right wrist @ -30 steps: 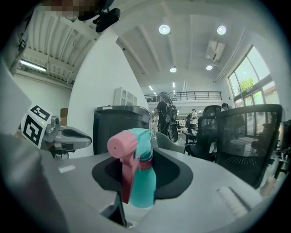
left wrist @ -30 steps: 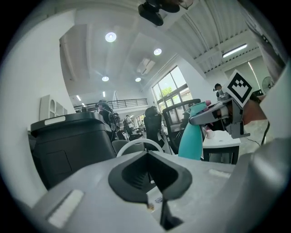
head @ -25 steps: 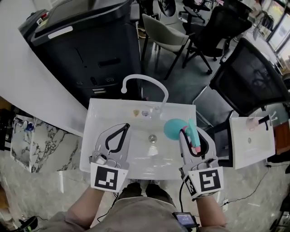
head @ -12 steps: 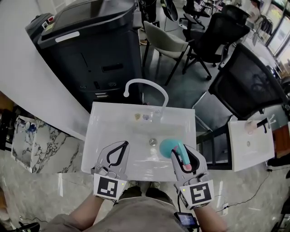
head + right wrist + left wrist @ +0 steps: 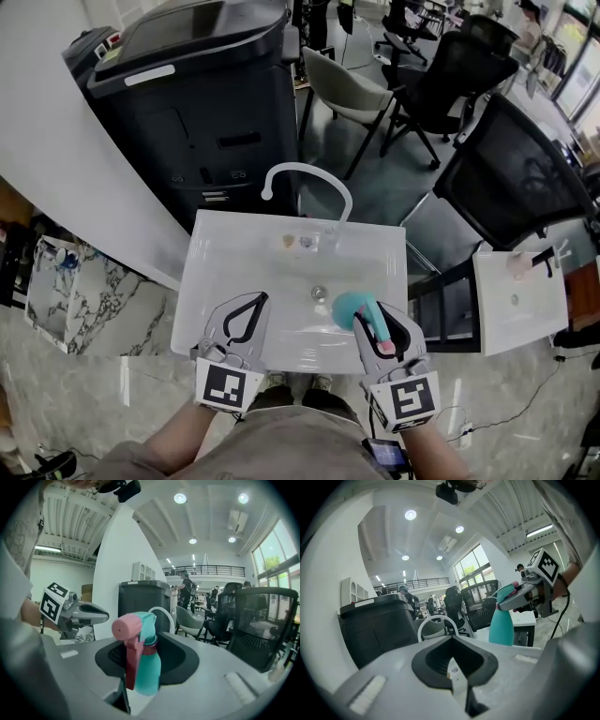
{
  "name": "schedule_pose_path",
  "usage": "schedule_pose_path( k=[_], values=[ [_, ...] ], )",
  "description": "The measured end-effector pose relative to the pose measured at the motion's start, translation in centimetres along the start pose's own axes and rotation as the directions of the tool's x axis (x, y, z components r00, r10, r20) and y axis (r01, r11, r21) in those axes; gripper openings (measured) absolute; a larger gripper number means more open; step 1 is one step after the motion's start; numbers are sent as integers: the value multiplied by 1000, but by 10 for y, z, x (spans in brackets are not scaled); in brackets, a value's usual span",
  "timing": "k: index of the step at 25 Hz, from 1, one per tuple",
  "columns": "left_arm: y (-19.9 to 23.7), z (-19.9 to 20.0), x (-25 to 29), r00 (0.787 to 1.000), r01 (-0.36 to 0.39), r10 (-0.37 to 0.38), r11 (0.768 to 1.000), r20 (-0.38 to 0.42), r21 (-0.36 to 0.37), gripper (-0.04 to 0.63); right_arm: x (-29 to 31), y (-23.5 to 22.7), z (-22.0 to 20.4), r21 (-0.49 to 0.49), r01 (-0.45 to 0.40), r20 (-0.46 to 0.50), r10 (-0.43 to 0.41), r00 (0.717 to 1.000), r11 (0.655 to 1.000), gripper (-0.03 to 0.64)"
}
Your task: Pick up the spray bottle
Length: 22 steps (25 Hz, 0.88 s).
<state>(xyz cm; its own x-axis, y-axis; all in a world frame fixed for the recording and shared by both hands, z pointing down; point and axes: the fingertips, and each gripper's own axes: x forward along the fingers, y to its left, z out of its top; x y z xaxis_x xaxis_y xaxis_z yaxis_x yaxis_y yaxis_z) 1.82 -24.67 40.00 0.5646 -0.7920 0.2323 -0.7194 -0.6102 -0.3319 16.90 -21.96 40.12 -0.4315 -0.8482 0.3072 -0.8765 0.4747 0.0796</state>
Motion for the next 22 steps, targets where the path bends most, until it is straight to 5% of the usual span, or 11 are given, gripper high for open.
schedule_pose_path(
  k=[22],
  values=[
    [6, -4, -12, 1000, -22, 22, 1000, -4, 7, 0, 0, 11, -2, -5, -13, -10, 13, 1000, 1000, 158]
  ],
)
